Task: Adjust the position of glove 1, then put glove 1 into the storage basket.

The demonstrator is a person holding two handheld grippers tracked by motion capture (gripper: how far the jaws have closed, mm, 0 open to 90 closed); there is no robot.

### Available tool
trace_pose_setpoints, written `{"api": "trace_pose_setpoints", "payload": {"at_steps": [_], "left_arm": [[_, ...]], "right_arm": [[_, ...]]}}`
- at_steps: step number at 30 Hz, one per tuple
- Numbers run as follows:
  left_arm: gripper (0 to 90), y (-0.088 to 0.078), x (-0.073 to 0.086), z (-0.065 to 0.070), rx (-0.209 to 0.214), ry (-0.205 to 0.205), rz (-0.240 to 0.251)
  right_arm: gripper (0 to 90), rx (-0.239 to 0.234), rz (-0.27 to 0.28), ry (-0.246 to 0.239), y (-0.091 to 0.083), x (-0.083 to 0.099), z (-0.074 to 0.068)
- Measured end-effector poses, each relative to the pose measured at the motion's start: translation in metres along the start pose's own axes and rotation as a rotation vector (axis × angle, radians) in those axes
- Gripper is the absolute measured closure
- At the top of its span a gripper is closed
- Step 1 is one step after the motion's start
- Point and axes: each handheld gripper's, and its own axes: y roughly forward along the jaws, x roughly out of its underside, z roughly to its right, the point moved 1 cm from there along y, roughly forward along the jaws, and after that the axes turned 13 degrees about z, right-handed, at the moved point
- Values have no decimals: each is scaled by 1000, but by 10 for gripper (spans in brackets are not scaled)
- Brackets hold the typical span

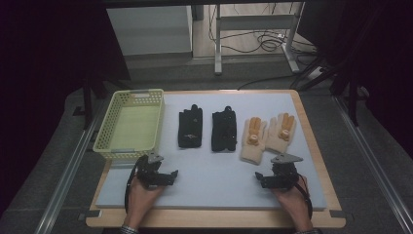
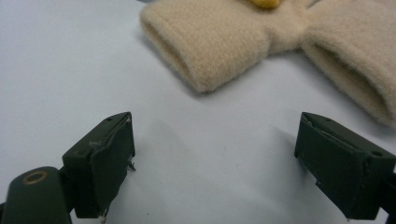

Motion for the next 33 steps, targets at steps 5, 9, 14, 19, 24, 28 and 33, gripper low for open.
{"api": "trace_pose_setpoints", "payload": {"at_steps": [5,9,14,19,24,28,33], "left_arm": [[34,0,0,0,0,0,1],[34,0,0,0,0,0,1],[34,0,0,0,0,0,1],[34,0,0,0,0,-1,2],[34,0,0,0,0,-1,3],[34,0,0,0,0,-1,2],[34,0,0,0,-1,-1,3]], "right_arm": [[118,-1,-1,2,0,0,0],[118,-1,-2,2,0,0,0],[121,-3,-1,4,0,0,0],[130,-3,3,11,-1,0,1],[132,-4,8,21,-2,0,2],[134,-9,11,49,-3,0,4],[145,-1,6,60,-5,-1,7]]}}
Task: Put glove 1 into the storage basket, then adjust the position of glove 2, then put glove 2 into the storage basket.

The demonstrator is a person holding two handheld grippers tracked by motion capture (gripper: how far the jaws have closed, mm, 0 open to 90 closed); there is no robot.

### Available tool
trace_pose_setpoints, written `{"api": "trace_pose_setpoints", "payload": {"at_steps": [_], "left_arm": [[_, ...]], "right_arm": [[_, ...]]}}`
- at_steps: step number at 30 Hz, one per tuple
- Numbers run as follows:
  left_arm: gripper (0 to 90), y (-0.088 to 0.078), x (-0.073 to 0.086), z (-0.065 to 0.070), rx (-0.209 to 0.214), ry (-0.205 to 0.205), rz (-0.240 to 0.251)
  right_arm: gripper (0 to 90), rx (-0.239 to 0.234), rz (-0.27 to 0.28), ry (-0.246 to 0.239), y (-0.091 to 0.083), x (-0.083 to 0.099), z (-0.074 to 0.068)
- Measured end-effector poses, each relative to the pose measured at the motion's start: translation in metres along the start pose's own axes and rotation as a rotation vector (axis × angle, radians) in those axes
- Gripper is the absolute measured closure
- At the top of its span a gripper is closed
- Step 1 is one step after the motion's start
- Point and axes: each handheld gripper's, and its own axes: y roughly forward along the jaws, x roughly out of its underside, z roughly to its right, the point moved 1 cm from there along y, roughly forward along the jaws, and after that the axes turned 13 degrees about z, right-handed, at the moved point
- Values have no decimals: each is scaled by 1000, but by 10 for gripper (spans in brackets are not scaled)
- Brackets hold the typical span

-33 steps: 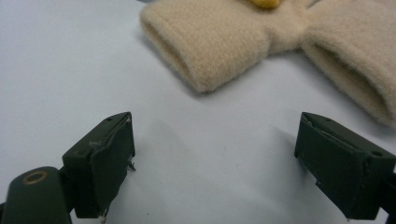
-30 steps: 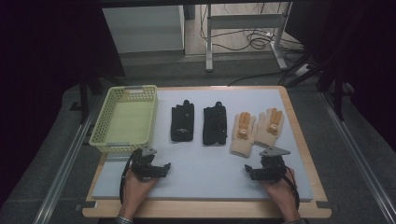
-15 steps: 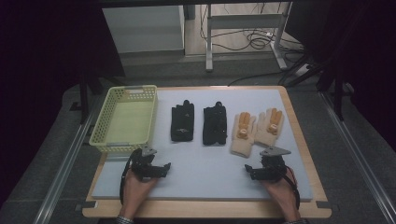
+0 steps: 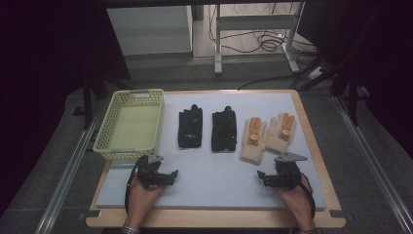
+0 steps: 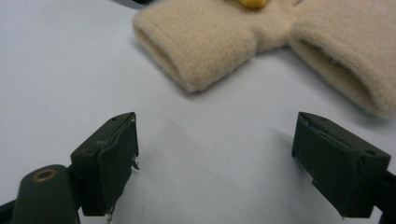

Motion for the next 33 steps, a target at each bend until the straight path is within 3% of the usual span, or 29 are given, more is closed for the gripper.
{"api": "trace_pose_setpoints", "payload": {"at_steps": [21,33], "left_arm": [[34,0,0,0,0,1,1],[35,0,0,0,-1,0,1]], "right_arm": [[176,-30,2,-22,1,-24,-11],[247,-61,2,-46,19,-41,-16]]}}
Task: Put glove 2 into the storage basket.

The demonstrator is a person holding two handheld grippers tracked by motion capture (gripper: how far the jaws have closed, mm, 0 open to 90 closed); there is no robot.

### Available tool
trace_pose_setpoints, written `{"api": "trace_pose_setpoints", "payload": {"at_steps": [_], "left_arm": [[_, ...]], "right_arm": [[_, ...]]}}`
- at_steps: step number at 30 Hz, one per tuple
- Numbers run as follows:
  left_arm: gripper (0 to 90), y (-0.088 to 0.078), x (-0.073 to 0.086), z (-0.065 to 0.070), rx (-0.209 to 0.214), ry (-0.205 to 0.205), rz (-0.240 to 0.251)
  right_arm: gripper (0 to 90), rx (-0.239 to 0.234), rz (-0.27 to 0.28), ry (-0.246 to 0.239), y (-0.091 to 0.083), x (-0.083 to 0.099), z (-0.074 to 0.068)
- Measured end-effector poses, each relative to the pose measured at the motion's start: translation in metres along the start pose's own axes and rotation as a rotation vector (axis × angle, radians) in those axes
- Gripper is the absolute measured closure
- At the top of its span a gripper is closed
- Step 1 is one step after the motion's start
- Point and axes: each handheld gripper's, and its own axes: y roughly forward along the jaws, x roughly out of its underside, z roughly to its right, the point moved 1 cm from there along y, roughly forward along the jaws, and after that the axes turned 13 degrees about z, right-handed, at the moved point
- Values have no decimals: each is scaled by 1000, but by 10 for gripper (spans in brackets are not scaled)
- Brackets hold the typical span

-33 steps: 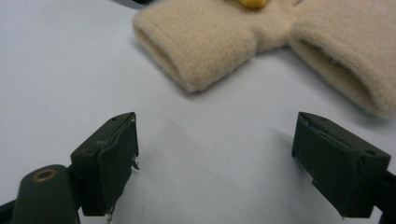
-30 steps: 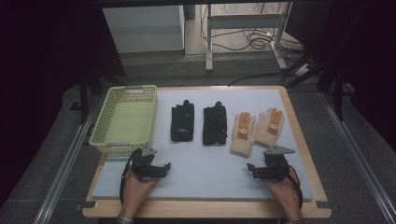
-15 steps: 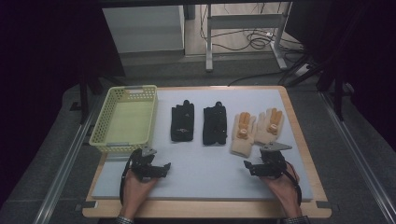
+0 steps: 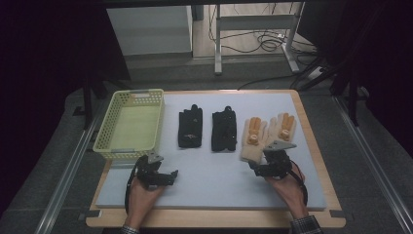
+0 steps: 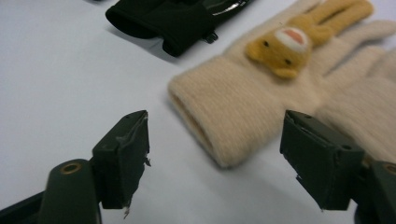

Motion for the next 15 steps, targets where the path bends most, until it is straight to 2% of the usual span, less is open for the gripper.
{"api": "trace_pose_setpoints", "payload": {"at_steps": [10,13,15], "left_arm": [[35,0,0,0,1,0,-1],[34,0,0,0,1,-1,-1],[34,0,0,0,1,-1,-1]], "right_arm": [[338,-39,9,-7,25,-20,-3],[404,-48,6,-17,37,-30,-5],[417,-53,7,-17,40,-33,-6]]}}
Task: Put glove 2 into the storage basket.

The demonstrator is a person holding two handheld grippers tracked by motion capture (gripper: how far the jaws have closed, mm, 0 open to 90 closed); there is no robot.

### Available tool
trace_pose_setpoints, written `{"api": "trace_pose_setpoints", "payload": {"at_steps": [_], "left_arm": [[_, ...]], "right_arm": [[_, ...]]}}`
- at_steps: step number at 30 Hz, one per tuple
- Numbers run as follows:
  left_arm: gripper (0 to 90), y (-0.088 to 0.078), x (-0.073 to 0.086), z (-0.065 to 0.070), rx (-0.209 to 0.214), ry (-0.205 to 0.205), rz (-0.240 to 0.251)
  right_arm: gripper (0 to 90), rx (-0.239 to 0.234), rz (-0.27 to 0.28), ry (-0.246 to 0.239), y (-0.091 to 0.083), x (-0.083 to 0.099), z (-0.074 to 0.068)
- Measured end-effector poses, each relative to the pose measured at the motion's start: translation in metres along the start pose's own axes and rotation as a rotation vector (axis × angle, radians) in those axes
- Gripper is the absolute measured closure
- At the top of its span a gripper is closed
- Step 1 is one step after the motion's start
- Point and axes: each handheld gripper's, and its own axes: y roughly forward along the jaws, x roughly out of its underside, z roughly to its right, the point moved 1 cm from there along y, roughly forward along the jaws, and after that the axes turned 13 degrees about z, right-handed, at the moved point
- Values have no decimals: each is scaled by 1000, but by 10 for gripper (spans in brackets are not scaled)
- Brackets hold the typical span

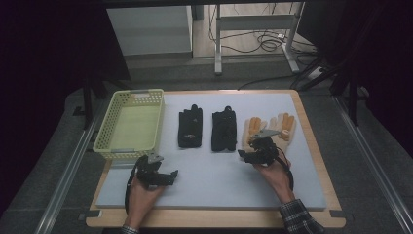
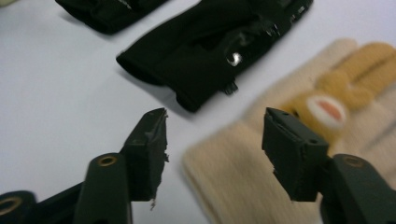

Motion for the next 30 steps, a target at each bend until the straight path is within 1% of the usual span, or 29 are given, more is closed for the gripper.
{"api": "trace_pose_setpoints", "payload": {"at_steps": [4,5,6,7,11,13,14,15,16,18,19,20,21,22,23,24,26,27,28,30], "left_arm": [[34,0,0,0,0,0,0],[34,0,0,0,-1,0,0],[34,0,0,0,-1,0,0],[34,0,0,0,0,0,0],[34,0,0,0,0,0,0],[34,0,0,0,0,0,0],[34,0,0,0,0,-1,0],[34,0,0,0,0,-1,0],[34,0,0,0,0,-1,1],[34,0,0,0,1,0,0],[34,0,0,0,0,0,0],[34,0,0,0,1,0,0],[34,0,0,0,1,0,0],[34,0,0,0,1,0,2],[35,0,0,0,1,0,2],[35,0,0,0,1,0,2],[34,0,0,0,1,-1,2],[34,0,0,0,1,-1,2],[34,0,0,0,1,0,2],[34,0,0,0,1,-1,2]], "right_arm": [[481,-11,-2,-15,14,-11,-3],[511,-12,-7,-28,22,-15,-4],[511,-12,-7,-28,22,-15,-4],[539,-10,-15,-45,31,-20,-4],[548,-12,-26,-56,46,-30,-3],[546,-10,-28,-62,49,-32,-3],[527,-2,-31,-73,58,-38,-2],[527,-2,-31,-73,58,-38,-2],[490,4,-30,-88,66,-43,-1],[476,6,-29,-90,68,-44,-1],[456,7,-34,-94,72,-47,0],[401,13,-36,-96,80,-49,2],[401,13,-36,-96,80,-49,2],[351,23,-39,-93,88,-51,4],[351,23,-39,-93,88,-51,4],[332,23,-40,-93,90,-51,6],[275,20,-58,-67,102,-50,11],[275,20,-58,-67,102,-50,11],[246,25,-76,-70,109,-47,12],[240,26,-85,-77,112,-46,13]]}}
